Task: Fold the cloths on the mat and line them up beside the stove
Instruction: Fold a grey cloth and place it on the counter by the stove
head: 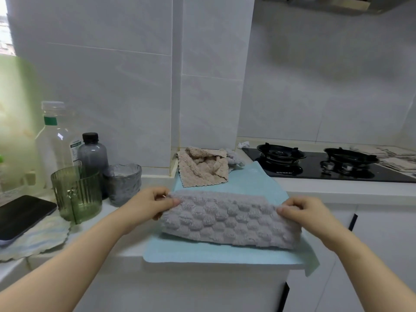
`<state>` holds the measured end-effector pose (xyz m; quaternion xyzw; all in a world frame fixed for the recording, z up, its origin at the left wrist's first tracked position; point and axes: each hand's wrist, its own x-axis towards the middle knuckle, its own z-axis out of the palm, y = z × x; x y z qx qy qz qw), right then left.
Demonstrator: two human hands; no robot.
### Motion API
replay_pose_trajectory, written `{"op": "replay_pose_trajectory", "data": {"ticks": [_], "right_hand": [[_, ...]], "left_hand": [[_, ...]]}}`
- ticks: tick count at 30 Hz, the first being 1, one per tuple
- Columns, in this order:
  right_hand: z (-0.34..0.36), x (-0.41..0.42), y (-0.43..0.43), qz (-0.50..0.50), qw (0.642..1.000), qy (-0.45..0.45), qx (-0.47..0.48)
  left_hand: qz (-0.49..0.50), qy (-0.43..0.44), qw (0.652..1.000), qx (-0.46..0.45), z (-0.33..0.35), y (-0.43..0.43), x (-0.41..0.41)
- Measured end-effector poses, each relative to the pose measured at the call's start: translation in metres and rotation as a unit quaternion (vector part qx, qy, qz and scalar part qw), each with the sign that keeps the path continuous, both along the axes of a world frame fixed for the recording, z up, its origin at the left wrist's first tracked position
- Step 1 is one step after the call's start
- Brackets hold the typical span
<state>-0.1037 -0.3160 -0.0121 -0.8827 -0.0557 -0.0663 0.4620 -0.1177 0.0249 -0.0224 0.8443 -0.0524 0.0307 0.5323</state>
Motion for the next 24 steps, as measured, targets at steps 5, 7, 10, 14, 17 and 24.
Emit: {"op": "replay_pose_trajectory", "data": {"ticks": [5,7,10,14,17,24], "right_hand": [[-0.004,0.047,0.019,-0.078,0.989,-0.02,0.125],[-0.01,0.067,0.027,-0.102,0.986,-0.024,0.13],[-0.02,0.097,0.032,-0.129,0.986,-0.031,0.105],[-0.039,0.125,0.034,-0.143,0.989,-0.013,0.029],[-0.055,0.135,0.037,-0.137,0.988,-0.019,-0.065],[-0.066,0.139,0.034,-0.162,0.967,-0.04,-0.193]], "left_hand": [[0.114,-0.011,0.992,-0.054,-0.006,-0.015,0.052],[0.159,-0.009,0.987,-0.006,-0.012,-0.016,0.075],[0.201,-0.016,0.978,0.059,-0.02,-0.016,0.101],[0.211,-0.006,0.957,0.197,-0.029,-0.019,0.118],[0.213,-0.015,0.945,0.248,-0.037,-0.017,0.124],[0.15,-0.026,0.911,0.384,-0.038,-0.015,0.126]]}}
